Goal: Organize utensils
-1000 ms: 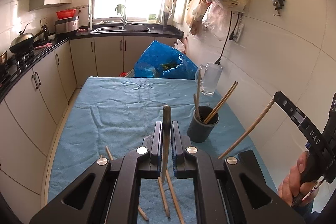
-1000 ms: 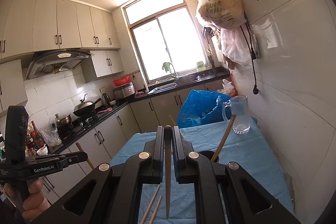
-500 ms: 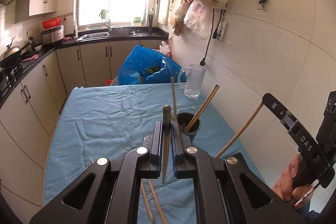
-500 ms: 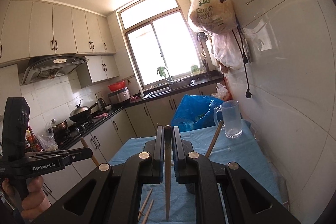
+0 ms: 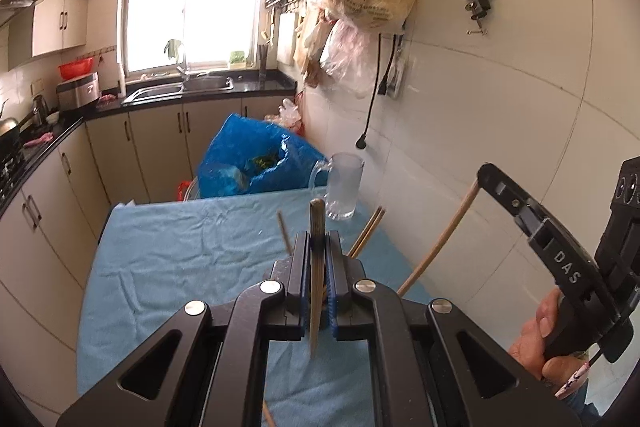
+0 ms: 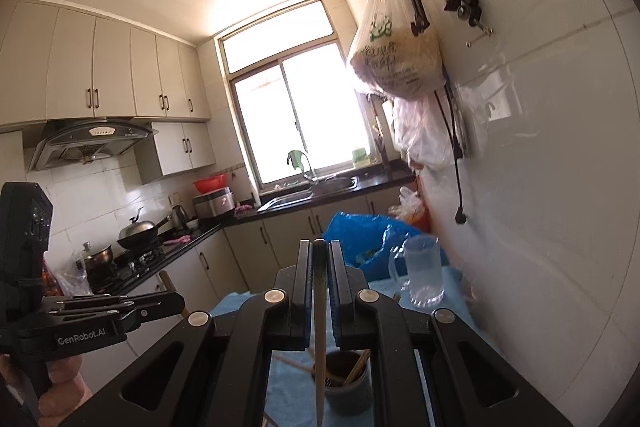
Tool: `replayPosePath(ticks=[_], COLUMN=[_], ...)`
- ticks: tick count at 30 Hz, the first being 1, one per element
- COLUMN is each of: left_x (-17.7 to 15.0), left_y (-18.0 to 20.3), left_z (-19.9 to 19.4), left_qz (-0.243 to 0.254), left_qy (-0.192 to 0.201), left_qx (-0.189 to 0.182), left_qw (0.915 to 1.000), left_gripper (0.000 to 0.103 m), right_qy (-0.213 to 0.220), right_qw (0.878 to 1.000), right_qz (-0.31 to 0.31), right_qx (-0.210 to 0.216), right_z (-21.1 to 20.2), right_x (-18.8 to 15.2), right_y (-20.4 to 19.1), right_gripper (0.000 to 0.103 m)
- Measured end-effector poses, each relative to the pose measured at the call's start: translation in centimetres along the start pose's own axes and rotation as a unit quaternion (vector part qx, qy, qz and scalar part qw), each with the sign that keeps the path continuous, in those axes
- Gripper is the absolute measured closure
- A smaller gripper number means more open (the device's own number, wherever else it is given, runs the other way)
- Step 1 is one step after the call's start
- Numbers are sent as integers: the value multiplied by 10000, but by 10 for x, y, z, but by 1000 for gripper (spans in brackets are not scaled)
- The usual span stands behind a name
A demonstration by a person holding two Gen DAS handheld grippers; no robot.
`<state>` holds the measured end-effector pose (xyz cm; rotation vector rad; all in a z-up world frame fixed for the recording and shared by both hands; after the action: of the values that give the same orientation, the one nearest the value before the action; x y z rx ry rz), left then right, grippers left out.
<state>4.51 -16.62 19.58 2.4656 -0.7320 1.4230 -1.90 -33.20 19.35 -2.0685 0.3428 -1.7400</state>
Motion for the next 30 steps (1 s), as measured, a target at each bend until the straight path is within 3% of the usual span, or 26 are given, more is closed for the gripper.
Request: replayPosePath(ticks=[9,15,23,30], left_x=[47,54,30,-17], left_y=[6,1,-4,5], left_z=[27,58,100,100], left_qz=[15,-37,-89,31], left_qy=[199,103,-381,-771], left_qx=[5,36,-85,-471], left_qw=[9998,9999,9992,9959], left_gripper=[96,96,96,96], right_qy=[68,-120,-448,-599], right_qw=[9998,9994,9980,9970], right_qz=[78,85,209,194], right_qx=[-180,-312,-400,-443], right_z=[42,74,107,116], right_x=[26,20,3,-12], right_y=[10,23,44,51], right_gripper=[95,95,95,95])
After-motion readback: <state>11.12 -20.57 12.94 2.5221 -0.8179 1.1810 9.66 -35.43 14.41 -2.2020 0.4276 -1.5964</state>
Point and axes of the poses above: each gripper's, at about its wrist camera, not at the fingertips, and z roughly the way its jaws point, y to its right, x to its top, the point moved 5 cm from there along z, roughly the way its jaws point, and after that the axes turned 11 degrees about z, right-handed, at the moved point
